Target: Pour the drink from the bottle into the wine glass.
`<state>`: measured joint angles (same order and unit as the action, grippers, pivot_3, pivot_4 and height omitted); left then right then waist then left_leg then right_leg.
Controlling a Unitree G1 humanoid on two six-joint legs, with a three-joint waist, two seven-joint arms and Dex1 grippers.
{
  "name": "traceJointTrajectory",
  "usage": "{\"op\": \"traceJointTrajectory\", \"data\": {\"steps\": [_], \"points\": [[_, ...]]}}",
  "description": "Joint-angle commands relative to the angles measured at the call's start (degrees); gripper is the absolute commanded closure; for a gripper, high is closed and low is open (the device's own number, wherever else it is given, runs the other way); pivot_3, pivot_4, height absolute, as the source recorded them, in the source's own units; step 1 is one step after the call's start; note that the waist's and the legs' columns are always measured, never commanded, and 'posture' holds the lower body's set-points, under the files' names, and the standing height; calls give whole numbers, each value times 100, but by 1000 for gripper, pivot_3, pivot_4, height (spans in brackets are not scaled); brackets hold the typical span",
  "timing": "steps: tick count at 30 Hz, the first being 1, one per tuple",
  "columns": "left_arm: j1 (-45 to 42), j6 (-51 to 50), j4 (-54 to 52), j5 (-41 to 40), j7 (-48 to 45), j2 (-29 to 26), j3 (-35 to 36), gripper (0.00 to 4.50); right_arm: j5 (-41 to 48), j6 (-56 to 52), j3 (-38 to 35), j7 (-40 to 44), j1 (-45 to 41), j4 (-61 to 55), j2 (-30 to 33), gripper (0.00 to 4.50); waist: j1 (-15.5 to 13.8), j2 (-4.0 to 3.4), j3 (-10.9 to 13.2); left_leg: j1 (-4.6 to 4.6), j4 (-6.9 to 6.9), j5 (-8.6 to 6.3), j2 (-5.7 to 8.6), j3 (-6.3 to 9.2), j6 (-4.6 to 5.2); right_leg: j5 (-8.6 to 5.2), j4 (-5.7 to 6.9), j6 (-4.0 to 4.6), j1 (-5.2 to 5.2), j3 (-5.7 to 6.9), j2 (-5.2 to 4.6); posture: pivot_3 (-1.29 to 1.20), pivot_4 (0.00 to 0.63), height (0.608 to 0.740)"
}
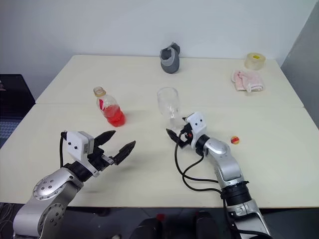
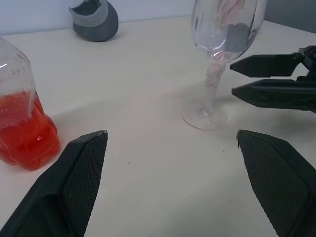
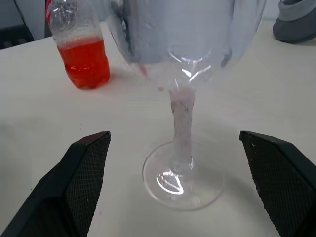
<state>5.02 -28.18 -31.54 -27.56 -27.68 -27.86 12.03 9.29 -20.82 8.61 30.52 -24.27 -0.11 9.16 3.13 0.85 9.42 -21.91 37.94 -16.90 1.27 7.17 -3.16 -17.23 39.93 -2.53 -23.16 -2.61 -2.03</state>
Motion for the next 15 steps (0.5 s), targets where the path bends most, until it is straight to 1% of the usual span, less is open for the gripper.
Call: {"op": "traceJointTrajectory", "data": {"steps": [1,5,9,12,15], "points": [[-71,84,-50,15,57,3,76,0,194,-192,-28,124,62,-599,118,30,0,0,0,0,0,0,0,0,0,0,0,0,0,0,0,0,150,740],[-150,9,257,182,646,145,451,0,516,-572,-383,395,505,-1570,763,30,-41,1,0,-2,1,-1,4,1,1,0,-4,-1,2,1,-2,0,150,740],[-198,117,395,363,894,221,533,0,994,-896,-651,586,869,-2322,1215,30,-85,1,0,-3,1,-2,5,2,4,0,-8,-1,5,3,-2,0,150,740],[-385,347,530,671,1214,365,490,0,1977,-1222,-1031,1174,1445,-3364,1723,30,-125,1,0,-5,0,-3,4,6,5,-1,-9,-1,6,7,-2,0,150,740],[-529,653,760,959,1284,398,415,0,2590,-1427,-1271,1250,1609,-3773,1933,30,-130,2,-1,-6,3,-3,3,12,5,0,-17,-1,14,11,-2,0,150,740]]}}
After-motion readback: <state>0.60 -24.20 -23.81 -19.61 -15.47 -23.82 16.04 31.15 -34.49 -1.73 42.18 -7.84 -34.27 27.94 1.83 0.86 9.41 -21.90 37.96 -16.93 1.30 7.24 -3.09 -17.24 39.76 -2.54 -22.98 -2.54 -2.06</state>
